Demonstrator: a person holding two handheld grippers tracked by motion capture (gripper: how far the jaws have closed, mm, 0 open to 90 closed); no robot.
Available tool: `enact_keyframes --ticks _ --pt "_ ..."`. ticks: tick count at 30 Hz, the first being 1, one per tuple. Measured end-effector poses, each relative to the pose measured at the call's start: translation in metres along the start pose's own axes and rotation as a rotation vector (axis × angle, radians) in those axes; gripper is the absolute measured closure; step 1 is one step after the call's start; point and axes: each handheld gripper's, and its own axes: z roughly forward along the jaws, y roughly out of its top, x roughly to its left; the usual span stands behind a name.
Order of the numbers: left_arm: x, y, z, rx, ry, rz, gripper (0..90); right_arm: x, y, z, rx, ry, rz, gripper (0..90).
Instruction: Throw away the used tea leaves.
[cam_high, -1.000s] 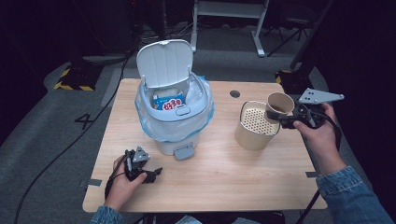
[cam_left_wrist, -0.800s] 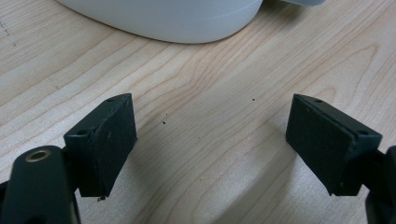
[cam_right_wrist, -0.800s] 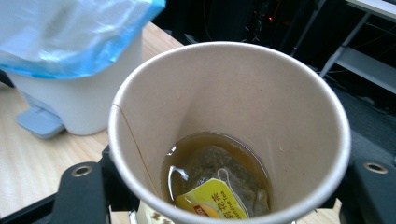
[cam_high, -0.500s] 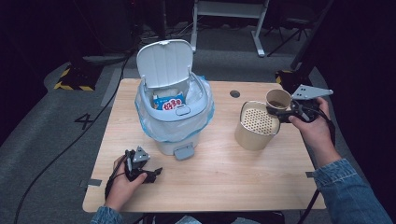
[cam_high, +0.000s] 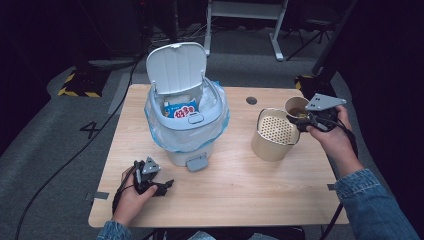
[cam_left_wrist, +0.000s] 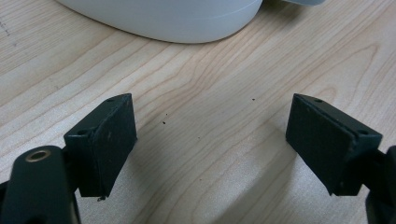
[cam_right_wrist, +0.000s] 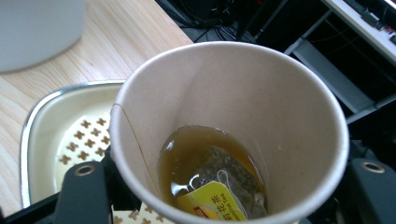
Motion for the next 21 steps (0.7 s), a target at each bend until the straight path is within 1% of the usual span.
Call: enact_keyframes --ticks 1,3,4,8,16,21 --pt "0.000 0.000 0.000 0.000 0.000 0.000 16.6 0.001 0.000 0.000 0.005 -0.006 -0.012 31.8" --pt "0.000 0.000 0.000 0.000 0.000 0.000 16.7 0.002 0.000 0.001 0.019 -0.027 -0.052 32.0" --pt "0.000 0.000 0.000 0.000 0.000 0.000 16.6 0.003 0.000 0.001 0.028 -0.043 -0.085 32.1" --pt "0.000 0.000 0.000 0.000 0.000 0.000 16.7 0.006 0.000 0.003 0.053 -0.071 -0.149 32.4" --pt "0.000 0.000 0.000 0.000 0.000 0.000 16.7 0.011 0.000 0.006 0.100 -0.135 -0.310 32.8" --pt "0.000 0.000 0.000 0.000 0.000 -0.001 16.6 0.013 0.000 0.008 0.122 -0.167 -0.389 33.0"
